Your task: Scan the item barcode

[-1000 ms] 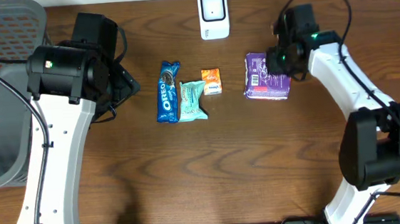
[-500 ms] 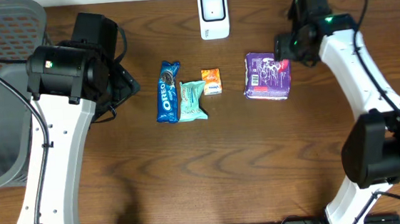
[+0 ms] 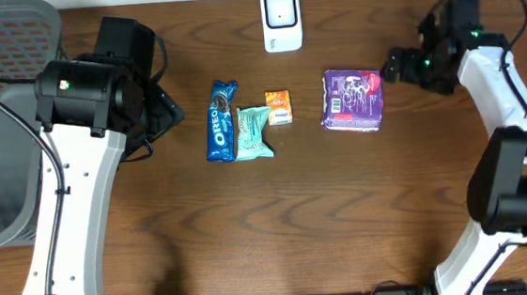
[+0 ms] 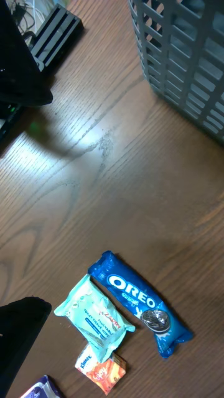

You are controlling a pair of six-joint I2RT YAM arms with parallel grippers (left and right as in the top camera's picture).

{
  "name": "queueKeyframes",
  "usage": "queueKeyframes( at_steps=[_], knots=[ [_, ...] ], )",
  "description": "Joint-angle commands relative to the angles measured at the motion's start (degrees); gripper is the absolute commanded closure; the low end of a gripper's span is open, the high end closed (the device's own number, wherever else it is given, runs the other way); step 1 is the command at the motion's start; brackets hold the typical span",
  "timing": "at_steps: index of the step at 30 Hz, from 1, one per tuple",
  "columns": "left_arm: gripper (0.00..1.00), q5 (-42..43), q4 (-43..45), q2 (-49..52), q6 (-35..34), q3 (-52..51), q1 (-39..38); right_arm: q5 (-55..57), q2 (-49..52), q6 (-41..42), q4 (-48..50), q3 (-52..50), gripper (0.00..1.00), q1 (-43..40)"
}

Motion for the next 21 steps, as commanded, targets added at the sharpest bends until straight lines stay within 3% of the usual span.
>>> queueKeyframes(
  at_steps=[1,8,10,12,14,18,21],
  knots=[
    [0.02,-1.16,-0.24,0.04,-0.28,-0.13,0.15,-16.06,5.64,-1.25,2.38,-3.61,0.01,-1.62],
    [0.02,-1.16,-0.24,0.04,-0.28,-0.13,0.15,-29.05,11.69,-6.29,4.57,-3.8,0.1,-1.53],
    [0.02,-1.16,-0.24,0.04,-0.28,-0.13,0.15,-28.96,12.2,-6.27,5.2,-3.8,0.26,-1.57],
    [0.02,-1.16,-0.24,0.04,-0.28,-0.13,0.15,-28.96,12.22,-6.27,5.51,-3.78,0.55,-1.68],
    [0.02,-1.16,-0.24,0.04,-0.28,-0.13,0.15,-28.98,11.85,-6.03,5.38,-3.37,0.75,-1.99],
    [0.02,-1.16,-0.24,0.04,-0.28,-0.13,0.15,-28.39,10.14,-3.58,3.85,-1.33,0.8,-2.99],
    [0.02,-1.16,-0.24,0.04,-0.28,-0.13,0.15,-25.0,7.82,-3.41,0.07,2.45,0.92,-3.45]
  ],
)
